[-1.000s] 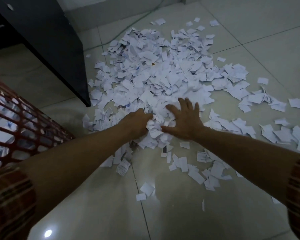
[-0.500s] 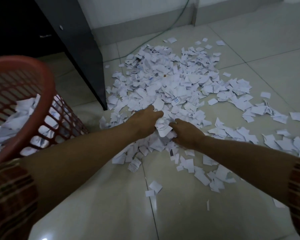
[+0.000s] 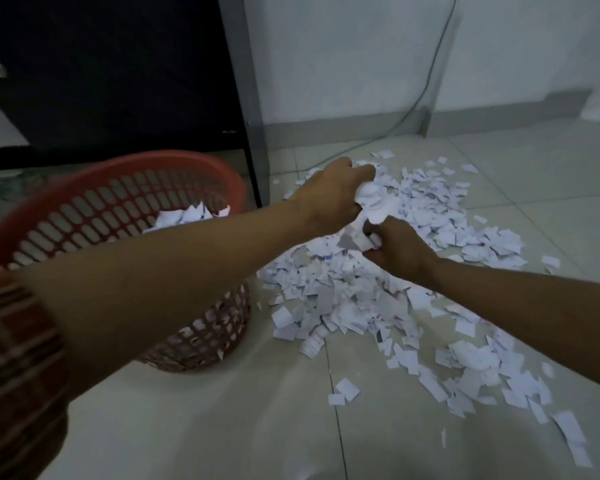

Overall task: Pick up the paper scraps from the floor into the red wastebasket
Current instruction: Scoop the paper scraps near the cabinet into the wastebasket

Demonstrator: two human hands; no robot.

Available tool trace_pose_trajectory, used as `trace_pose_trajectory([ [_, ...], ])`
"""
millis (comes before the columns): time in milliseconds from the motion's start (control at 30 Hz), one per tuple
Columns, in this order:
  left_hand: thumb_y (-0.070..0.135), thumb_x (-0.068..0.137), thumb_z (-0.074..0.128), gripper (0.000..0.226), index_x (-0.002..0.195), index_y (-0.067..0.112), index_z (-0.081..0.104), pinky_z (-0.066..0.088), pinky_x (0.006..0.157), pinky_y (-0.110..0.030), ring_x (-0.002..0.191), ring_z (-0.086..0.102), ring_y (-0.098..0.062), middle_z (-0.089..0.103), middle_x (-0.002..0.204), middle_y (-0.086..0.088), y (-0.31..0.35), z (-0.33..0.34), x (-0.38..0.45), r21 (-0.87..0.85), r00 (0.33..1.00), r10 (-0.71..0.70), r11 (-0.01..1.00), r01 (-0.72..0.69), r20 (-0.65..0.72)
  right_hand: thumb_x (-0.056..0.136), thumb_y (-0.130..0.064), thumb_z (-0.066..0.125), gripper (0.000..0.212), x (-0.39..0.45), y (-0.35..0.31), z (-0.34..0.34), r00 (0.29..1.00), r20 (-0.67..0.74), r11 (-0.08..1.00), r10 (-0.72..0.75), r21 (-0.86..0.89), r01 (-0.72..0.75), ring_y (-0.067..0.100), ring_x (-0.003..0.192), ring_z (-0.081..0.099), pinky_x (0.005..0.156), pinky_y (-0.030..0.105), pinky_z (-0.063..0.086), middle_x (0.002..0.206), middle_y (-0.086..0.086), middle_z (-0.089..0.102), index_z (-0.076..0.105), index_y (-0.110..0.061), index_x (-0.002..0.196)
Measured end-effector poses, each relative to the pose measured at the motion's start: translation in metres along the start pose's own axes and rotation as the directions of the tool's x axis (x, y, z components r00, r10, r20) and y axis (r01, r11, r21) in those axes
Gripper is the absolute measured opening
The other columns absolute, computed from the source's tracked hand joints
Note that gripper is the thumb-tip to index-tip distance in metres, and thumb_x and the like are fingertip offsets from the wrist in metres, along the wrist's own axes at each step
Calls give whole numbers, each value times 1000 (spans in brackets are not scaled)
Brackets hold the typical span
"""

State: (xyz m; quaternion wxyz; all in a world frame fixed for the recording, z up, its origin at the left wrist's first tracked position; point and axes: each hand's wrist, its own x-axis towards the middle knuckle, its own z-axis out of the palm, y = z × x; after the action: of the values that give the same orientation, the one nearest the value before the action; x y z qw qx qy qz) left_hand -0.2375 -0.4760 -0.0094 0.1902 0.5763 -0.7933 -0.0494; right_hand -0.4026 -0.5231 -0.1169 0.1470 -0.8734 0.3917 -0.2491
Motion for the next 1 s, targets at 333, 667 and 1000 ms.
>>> trace_pose_trajectory([
  [333,10,82,59,29,111,9,58,36,71,-30,87,48,-23,43,96,-3,-59,-88,-59,83,981,-122,987,135,-148,74,-17,73,23,80,-114,-16,951,-248,982,-187,-32,184,35,68,57,56,28,28,77,20,64,63,-2,87],
  [667,11,82,66,53,133,19,51,45,88,-35,110,53,-32,47,122,-14,-147,-140,-157,199,889,-447,866,458,-101,77,-36,63,32,127,-222,5,872,-407,915,-273,170,366,15,58,45,55,22,25,65,3,55,62,-4,76],
  [1000,56,84,64,88,151,30,15,29,110,-38,142,25,-26,19,157,-3,-172,-135,-219,278,876,-427,890,363,225,77,-52,69,59,129,-269,56,905,306,954,-294,29,300,23,118,45,91,32,42,130,2,47,50,-35,131],
])
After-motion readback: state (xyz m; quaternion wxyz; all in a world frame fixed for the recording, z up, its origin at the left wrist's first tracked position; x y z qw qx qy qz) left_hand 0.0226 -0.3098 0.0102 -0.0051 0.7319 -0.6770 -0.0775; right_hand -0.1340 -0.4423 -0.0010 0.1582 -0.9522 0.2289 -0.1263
